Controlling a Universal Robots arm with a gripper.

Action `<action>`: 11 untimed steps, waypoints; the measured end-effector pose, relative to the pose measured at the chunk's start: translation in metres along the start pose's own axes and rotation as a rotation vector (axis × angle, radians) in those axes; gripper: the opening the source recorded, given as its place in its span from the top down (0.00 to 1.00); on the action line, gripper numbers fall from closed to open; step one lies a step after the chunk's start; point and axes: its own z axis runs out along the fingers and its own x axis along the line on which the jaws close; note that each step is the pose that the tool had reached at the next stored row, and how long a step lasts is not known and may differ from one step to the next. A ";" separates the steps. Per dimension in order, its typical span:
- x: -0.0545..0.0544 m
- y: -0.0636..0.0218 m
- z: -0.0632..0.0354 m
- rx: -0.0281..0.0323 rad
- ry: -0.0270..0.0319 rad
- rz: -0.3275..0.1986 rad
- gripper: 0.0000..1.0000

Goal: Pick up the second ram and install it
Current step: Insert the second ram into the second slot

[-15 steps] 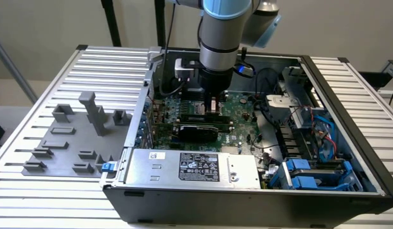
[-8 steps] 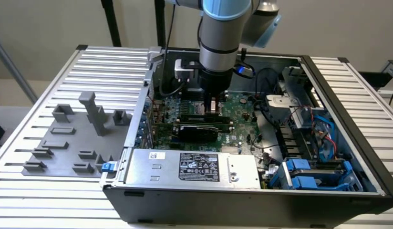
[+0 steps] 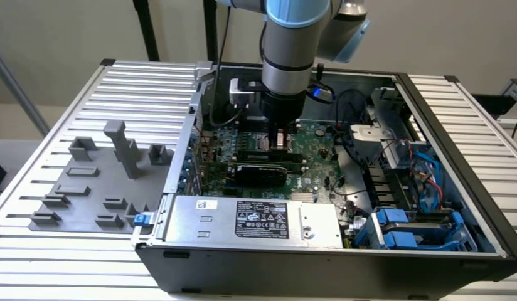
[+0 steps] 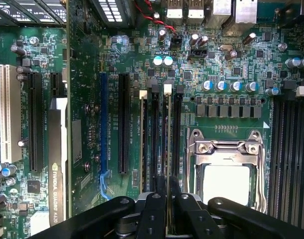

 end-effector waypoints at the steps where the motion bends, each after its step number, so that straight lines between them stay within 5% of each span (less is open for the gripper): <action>1: 0.000 0.0001 0.0000 0.0000 0.0000 0.000 0.85; 3: 0.000 0.0000 0.0000 0.0003 0.0002 0.000 0.78; 11: 0.000 0.0001 -0.0114 0.0004 -0.0005 0.000 0.78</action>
